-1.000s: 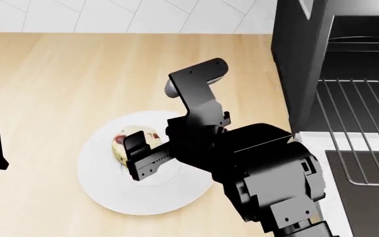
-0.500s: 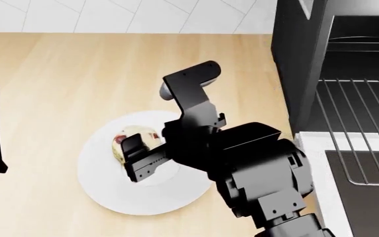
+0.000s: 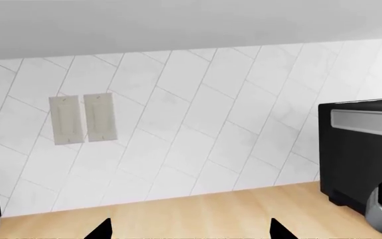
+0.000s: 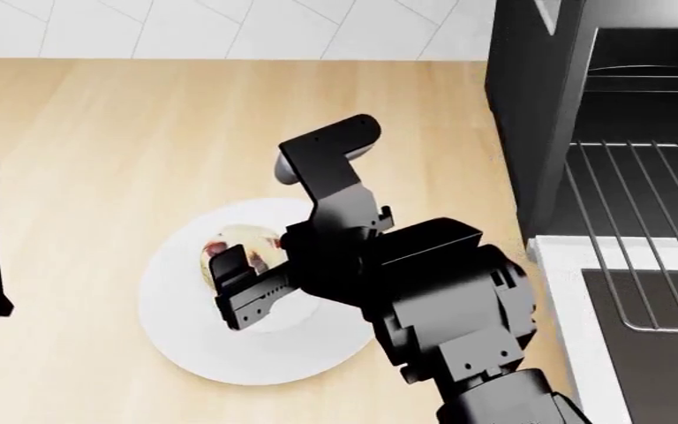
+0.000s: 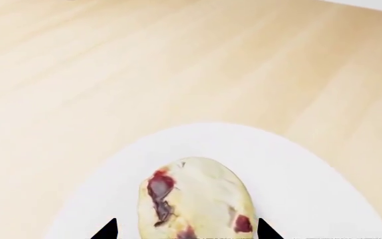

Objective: Place the scone on the rack of the toaster oven.

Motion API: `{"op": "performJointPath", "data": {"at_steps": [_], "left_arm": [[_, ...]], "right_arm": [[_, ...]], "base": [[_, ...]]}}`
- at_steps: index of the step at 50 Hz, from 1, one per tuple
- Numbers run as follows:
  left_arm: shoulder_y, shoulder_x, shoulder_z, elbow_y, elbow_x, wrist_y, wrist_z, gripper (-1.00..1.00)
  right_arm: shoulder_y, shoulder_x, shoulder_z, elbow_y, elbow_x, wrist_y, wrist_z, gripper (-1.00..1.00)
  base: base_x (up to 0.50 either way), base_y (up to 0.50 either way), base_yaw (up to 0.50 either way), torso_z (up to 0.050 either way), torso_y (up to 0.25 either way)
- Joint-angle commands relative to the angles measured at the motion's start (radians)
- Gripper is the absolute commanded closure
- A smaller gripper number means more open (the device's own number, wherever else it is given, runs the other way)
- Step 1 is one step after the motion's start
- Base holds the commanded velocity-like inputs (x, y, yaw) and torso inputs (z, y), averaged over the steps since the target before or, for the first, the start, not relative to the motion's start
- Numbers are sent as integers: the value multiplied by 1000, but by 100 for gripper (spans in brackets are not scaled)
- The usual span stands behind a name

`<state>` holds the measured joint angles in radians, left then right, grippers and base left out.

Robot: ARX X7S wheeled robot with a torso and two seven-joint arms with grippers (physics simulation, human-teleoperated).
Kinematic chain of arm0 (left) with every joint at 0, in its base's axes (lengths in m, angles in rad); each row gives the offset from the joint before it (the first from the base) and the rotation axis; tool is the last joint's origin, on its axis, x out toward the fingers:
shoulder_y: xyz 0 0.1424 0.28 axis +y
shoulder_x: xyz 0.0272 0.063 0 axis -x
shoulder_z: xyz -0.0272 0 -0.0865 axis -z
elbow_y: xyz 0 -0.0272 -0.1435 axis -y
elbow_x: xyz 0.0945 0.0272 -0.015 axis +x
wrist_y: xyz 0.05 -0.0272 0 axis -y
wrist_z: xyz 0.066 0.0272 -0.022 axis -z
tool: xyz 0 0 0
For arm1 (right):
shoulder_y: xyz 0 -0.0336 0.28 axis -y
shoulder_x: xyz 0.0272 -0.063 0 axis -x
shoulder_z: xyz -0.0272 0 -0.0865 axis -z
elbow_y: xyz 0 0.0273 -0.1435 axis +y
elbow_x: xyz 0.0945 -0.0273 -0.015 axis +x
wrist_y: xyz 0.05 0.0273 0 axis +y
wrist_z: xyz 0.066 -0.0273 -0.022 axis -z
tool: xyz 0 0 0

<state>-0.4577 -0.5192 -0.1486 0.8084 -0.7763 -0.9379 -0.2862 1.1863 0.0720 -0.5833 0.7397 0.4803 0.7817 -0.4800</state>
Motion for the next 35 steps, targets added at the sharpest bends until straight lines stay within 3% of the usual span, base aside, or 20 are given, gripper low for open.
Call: {"op": "performJointPath", "data": {"at_steps": [1, 30, 31, 35], "left_arm": [[9, -2, 6, -3, 2, 8, 0, -100], [43, -9, 4, -12, 3, 29, -1, -100], [41, -10, 4, -13, 3, 29, -2, -100], [36, -11, 4, -12, 0, 26, -6, -100]], "right_arm": [[6, -7, -10, 54, -2, -31, -5, -100], [69, -68, -104, 287, 37, -154, -52, -100], [68, -67, -107, 286, 46, -157, -45, 100], [56, -53, -115, 234, 68, -133, -30, 100]], "base": [[0, 0, 0, 0, 0], [0, 0, 0, 0, 0], [0, 0, 0, 0, 0], [0, 0, 0, 0, 0]]}}
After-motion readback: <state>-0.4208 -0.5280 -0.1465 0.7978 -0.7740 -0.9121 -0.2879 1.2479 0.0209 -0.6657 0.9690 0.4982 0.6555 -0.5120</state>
